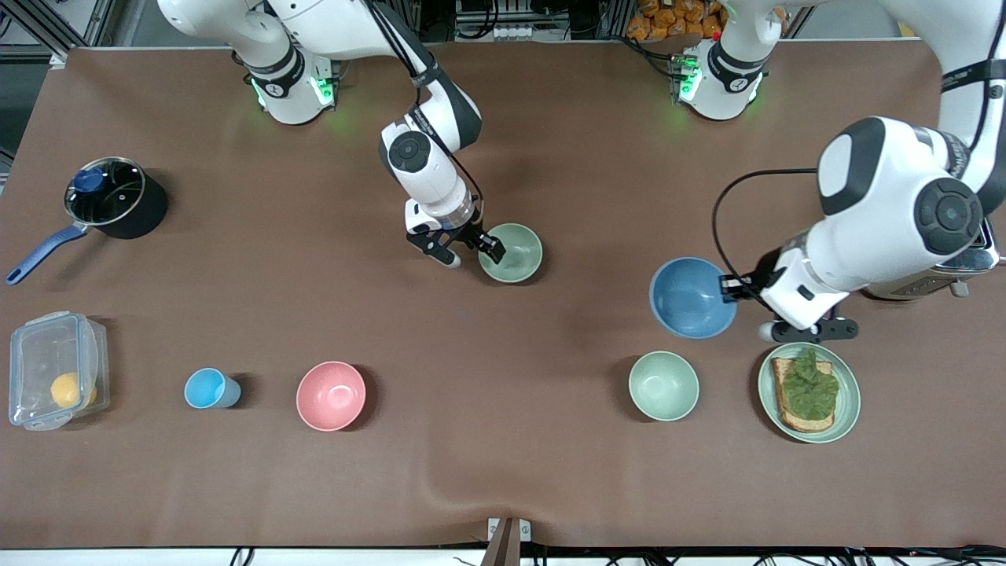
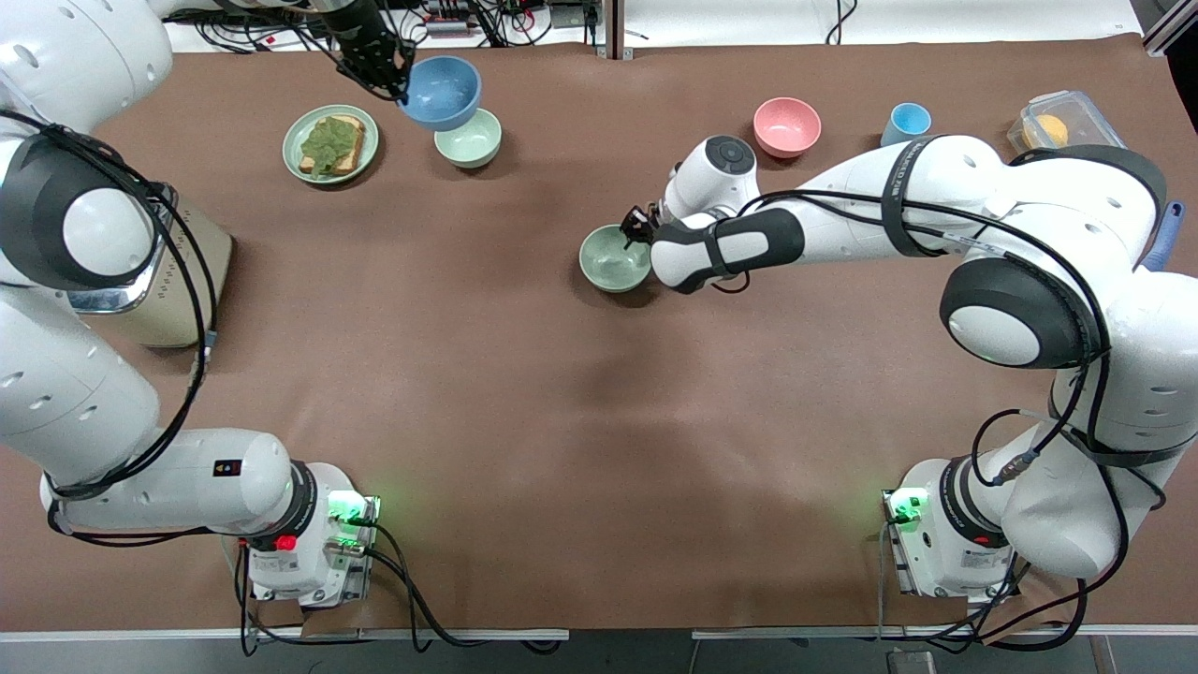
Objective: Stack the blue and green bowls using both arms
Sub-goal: 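Carry the blue bowl over the green bowl with the left gripper and lower it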
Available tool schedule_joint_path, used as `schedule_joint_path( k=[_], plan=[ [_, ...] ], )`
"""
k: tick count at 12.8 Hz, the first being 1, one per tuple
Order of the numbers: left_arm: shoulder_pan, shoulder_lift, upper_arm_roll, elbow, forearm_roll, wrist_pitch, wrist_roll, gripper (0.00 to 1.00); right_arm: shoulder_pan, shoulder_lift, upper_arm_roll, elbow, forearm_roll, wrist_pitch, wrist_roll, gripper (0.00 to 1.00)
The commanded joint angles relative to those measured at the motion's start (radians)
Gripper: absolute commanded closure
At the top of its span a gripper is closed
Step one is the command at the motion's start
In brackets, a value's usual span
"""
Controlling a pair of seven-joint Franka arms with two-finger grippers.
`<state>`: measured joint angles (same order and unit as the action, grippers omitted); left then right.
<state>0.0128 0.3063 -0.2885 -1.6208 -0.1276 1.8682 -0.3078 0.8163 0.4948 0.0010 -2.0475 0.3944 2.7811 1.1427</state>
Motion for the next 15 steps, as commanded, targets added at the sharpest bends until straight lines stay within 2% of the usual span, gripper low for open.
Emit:
schedule_joint_path(
  k=[1,4,5,7,11,12,15],
  plan=[
    [-0.014,-0.006,-0.033,0.016,-0.03,-0.027,-0.097,1.0,-0.055,-0.022,0.007,0.091,0.023,-0.16,0.054,0.0],
    [-0.008,-0.012,-0.089,0.016,-0.041,-0.041,-0.141,1.0,-0.129,-0.019,0.01,0.15,0.07,-0.276,0.135,0.0],
    [-0.008,-0.012,-0.103,0.018,-0.047,-0.041,-0.196,1.0,-0.159,-0.015,0.01,0.15,0.122,-0.281,0.135,0.0],
    [-0.011,-0.01,-0.135,0.016,-0.049,-0.041,-0.249,1.0,-0.197,0.004,0.01,0.15,0.309,-0.285,0.131,0.0],
    [-0.048,-0.007,-0.164,-0.01,-0.04,-0.034,-0.33,1.0,-0.198,0.099,0.01,0.184,0.481,-0.273,0.127,0.0],
    [-0.075,-0.009,-0.164,-0.017,-0.035,-0.031,-0.365,1.0,-0.201,0.102,0.01,0.184,0.513,-0.276,0.124,0.0],
    [-0.108,-0.012,-0.164,-0.066,-0.001,0.0,-0.396,1.0,-0.2,0.117,0.01,0.184,0.521,-0.275,0.124,0.0]
  ],
)
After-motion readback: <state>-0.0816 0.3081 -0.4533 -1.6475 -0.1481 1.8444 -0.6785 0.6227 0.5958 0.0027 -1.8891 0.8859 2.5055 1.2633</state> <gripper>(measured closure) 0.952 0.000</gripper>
